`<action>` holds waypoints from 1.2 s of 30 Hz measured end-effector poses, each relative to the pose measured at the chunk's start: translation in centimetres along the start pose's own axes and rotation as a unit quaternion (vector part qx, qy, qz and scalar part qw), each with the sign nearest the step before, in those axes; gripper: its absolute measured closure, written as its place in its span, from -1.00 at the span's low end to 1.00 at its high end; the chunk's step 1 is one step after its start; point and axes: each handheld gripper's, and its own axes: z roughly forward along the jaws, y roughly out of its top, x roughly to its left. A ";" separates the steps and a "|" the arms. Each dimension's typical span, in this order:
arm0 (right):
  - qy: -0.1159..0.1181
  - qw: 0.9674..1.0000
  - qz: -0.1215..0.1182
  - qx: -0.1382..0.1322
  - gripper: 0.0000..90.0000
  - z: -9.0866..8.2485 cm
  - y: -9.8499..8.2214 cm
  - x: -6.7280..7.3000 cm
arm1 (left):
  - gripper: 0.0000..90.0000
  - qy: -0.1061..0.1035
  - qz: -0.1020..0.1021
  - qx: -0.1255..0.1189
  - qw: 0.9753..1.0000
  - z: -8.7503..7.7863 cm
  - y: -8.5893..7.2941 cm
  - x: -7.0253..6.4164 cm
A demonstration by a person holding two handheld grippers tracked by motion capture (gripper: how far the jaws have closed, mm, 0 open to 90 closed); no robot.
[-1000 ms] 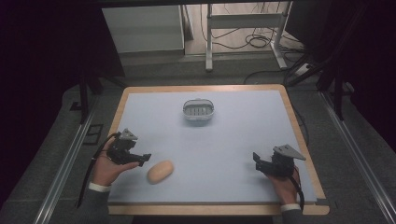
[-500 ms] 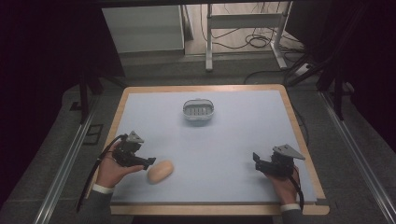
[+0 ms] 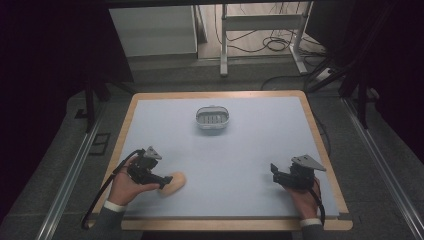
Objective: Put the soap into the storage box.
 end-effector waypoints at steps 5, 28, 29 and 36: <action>0.000 1.000 -0.002 0.001 -0.77 0.0 0.0 0.0 | -0.62 -0.008 0.004 0.004 1.000 0.2 0.0 -0.7; -0.002 1.000 -0.003 0.003 -0.77 0.0 0.0 0.1 | -0.62 -0.027 0.022 0.053 0.998 2.8 0.2 -2.0; -0.003 1.000 -0.003 0.003 -0.77 0.0 0.0 0.1 | -0.62 -0.027 0.023 0.055 0.998 2.8 0.2 -2.0; -0.002 1.000 -0.002 0.003 -0.77 0.0 0.0 0.0 | -0.57 -0.018 0.023 0.067 0.997 3.4 0.2 -2.3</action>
